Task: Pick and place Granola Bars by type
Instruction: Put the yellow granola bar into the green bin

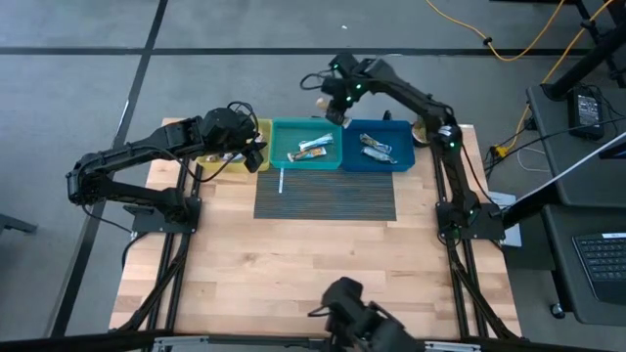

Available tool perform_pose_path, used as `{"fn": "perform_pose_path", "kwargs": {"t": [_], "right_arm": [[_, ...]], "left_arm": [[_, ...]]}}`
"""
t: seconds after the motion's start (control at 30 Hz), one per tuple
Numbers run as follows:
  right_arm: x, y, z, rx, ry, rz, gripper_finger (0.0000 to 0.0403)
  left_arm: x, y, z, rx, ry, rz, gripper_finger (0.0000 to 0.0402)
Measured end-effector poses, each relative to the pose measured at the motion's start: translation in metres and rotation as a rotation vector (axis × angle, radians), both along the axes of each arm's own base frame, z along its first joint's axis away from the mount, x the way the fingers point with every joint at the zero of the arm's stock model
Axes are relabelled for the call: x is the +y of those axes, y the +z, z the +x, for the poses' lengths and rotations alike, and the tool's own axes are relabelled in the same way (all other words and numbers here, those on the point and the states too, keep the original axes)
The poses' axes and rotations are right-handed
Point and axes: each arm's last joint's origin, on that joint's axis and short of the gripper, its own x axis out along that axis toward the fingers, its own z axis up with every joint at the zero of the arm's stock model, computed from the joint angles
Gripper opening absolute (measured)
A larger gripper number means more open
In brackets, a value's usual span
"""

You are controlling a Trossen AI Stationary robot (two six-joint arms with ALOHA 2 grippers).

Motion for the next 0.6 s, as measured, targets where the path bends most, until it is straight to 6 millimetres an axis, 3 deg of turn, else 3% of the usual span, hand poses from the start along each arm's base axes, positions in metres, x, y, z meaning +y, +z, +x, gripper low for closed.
{"fn": "perform_pose_path", "kwargs": {"t": [0.27, 0.43, 0.6], "right_arm": [[0.020, -0.026, 0.032, 0.038, 0.221, -0.066, 0.0021], [0.033, -0.028, 0.055, 0.022, 0.363, -0.223, 0.0021], [0.035, -0.024, 0.075, -0.016, 0.368, -0.313, 0.0021]], "left_arm": [[0.000, 0.000, 0.000, -0.002, 0.010, -0.001, 0.0168], [0.000, 0.000, 0.000, -0.001, 0.016, 0.003, 0.0168], [0.000, 0.000, 0.000, -0.006, 0.023, -0.003, 0.0168]]}}
